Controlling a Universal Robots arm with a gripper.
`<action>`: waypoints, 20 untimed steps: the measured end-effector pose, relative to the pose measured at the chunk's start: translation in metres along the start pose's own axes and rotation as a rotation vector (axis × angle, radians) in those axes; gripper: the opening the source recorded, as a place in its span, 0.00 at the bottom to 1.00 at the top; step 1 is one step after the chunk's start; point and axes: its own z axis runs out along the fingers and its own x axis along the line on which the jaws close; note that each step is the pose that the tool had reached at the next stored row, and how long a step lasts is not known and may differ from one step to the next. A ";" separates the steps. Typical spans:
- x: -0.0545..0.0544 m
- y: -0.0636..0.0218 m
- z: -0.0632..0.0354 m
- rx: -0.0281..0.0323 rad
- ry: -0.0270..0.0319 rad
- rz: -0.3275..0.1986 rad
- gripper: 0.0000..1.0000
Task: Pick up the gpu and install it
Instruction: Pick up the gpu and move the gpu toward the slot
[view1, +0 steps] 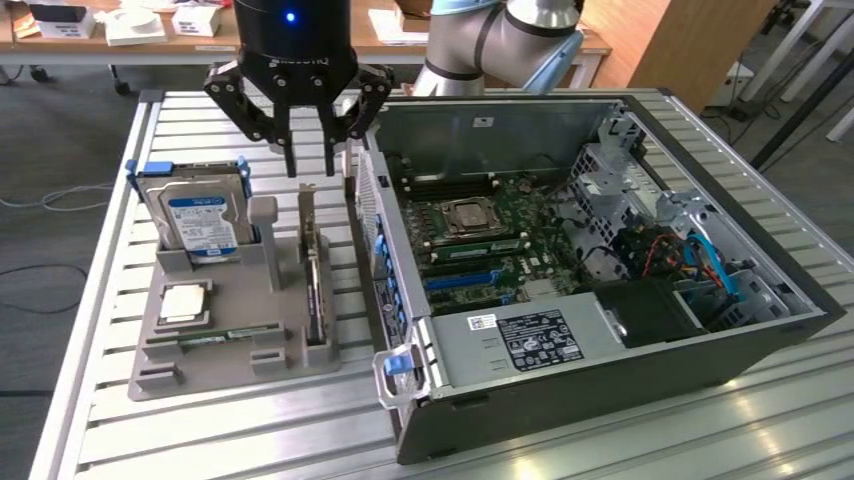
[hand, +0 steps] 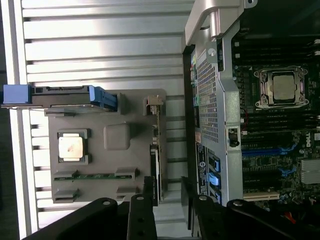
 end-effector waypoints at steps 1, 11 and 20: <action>0.000 0.0000 0.0000 0.0000 -0.0001 0.000 0.35; 0.000 -0.0004 0.0075 0.0000 0.0000 0.000 0.47; 0.001 -0.0011 0.0238 0.0000 -0.0001 0.000 0.47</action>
